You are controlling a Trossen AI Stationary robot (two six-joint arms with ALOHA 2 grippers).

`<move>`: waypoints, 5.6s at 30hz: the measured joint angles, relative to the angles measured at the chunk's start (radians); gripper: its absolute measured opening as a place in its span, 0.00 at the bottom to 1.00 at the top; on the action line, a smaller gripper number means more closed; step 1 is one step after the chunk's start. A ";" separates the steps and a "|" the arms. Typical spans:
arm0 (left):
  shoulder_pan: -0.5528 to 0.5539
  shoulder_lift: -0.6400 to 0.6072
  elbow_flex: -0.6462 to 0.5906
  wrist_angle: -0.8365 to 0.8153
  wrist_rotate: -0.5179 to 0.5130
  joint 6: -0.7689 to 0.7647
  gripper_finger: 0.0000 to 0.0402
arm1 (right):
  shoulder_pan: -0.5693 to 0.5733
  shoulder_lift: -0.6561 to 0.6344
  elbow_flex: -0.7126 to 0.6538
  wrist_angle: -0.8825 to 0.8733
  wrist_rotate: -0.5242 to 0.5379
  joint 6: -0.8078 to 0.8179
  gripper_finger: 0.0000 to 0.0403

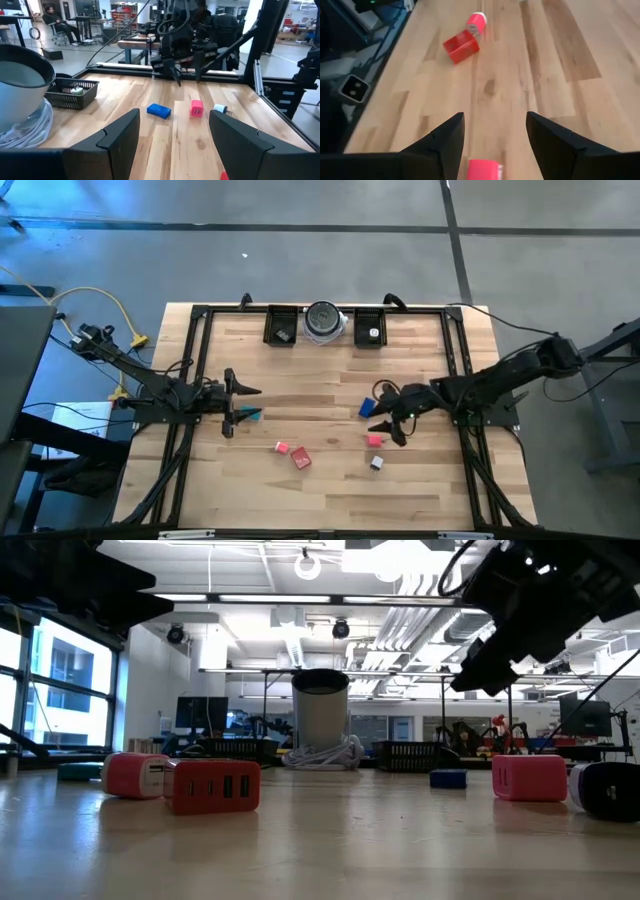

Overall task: Pick & Place Office items
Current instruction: Put the pink charger adapter into the right black basket

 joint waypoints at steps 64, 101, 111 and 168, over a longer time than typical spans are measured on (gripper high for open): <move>0.000 0.035 0.001 0.000 -0.002 -0.037 0.58 | 0.144 0.320 0.344 -0.556 0.033 0.068 0.49; 0.000 0.036 0.001 -0.004 -0.001 -0.051 0.58 | 0.144 0.481 0.346 -0.503 0.046 0.079 0.47; 0.000 0.036 0.001 -0.004 -0.001 -0.052 0.58 | 0.144 0.479 0.345 -0.507 0.045 0.063 0.35; 0.000 0.033 0.000 0.102 -0.005 -0.077 0.58 | 0.124 -0.484 -0.043 -0.134 0.441 -0.222 0.35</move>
